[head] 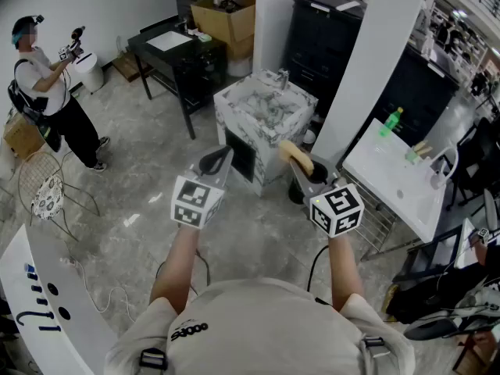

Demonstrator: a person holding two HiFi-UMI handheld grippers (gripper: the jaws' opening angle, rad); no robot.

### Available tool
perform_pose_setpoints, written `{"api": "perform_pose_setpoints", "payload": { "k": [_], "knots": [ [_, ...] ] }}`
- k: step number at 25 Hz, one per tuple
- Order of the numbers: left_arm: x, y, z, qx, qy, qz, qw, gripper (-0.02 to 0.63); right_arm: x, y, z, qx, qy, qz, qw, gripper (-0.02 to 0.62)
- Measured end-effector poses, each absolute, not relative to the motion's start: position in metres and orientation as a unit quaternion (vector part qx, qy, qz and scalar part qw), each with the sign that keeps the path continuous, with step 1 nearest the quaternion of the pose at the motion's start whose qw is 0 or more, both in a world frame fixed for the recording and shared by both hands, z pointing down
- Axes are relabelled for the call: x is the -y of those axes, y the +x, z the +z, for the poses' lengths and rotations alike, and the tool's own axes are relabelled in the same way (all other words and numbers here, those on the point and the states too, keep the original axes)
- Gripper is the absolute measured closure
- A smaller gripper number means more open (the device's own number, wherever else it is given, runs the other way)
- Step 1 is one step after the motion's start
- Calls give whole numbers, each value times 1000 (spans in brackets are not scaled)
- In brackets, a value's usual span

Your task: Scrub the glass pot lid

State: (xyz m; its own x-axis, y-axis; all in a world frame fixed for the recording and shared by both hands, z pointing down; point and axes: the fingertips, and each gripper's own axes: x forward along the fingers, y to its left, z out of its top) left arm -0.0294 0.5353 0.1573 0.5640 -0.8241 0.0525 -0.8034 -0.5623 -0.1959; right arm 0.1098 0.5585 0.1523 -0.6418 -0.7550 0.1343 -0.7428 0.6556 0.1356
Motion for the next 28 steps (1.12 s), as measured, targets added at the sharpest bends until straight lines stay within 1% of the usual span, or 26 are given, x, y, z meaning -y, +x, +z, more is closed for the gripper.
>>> {"api": "perform_pose_setpoints", "payload": {
  "k": [6, 11, 28],
  "knots": [
    [-540, -30, 168, -451, -886, -76, 76, 597, -565, 102, 154, 906, 413, -27, 91, 555],
    [-543, -38, 170, -448, -888, -73, 73, 597, -569, 93, 155, 908, 412, -11, 76, 554],
    [-556, -97, 194, -425, -900, -80, 47, 597, -589, 39, 182, 892, 444, 33, 78, 552]
  ]
}}
